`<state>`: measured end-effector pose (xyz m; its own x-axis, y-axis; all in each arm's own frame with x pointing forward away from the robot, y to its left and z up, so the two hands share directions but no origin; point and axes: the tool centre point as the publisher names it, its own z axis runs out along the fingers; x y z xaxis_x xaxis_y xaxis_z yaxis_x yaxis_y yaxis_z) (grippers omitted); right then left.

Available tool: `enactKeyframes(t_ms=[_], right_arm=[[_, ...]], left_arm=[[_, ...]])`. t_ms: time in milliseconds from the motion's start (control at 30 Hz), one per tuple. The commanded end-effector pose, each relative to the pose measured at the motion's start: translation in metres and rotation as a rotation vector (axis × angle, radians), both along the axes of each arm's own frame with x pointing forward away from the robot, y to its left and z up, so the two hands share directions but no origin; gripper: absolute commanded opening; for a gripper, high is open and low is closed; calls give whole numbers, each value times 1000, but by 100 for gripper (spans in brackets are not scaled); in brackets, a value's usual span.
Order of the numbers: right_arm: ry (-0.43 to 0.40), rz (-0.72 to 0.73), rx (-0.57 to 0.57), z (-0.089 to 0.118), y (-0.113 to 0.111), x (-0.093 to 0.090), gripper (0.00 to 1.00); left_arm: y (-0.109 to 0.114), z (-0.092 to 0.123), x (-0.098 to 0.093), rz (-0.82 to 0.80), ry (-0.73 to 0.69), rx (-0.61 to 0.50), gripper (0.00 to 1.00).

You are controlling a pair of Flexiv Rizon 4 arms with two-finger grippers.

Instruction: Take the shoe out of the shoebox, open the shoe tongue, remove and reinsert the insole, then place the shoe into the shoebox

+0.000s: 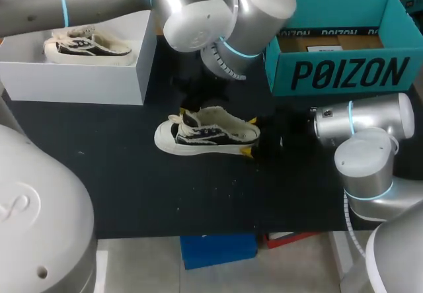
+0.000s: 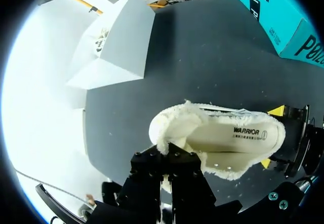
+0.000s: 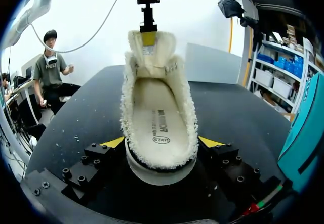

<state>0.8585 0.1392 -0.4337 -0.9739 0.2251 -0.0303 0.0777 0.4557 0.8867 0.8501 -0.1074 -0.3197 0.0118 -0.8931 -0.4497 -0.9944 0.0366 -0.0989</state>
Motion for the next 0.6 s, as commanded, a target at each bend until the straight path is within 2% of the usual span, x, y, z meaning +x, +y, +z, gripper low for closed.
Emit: enactKeyframes(t_ms=[33,600], right_arm=[[1,-3,-1,-1,0,0,0],[1,-3,-1,-1,0,0,0]], left_arm=[[14,-6,-5,12,-4,-19,0],[53,-28,-16,74,19,-19,0]])
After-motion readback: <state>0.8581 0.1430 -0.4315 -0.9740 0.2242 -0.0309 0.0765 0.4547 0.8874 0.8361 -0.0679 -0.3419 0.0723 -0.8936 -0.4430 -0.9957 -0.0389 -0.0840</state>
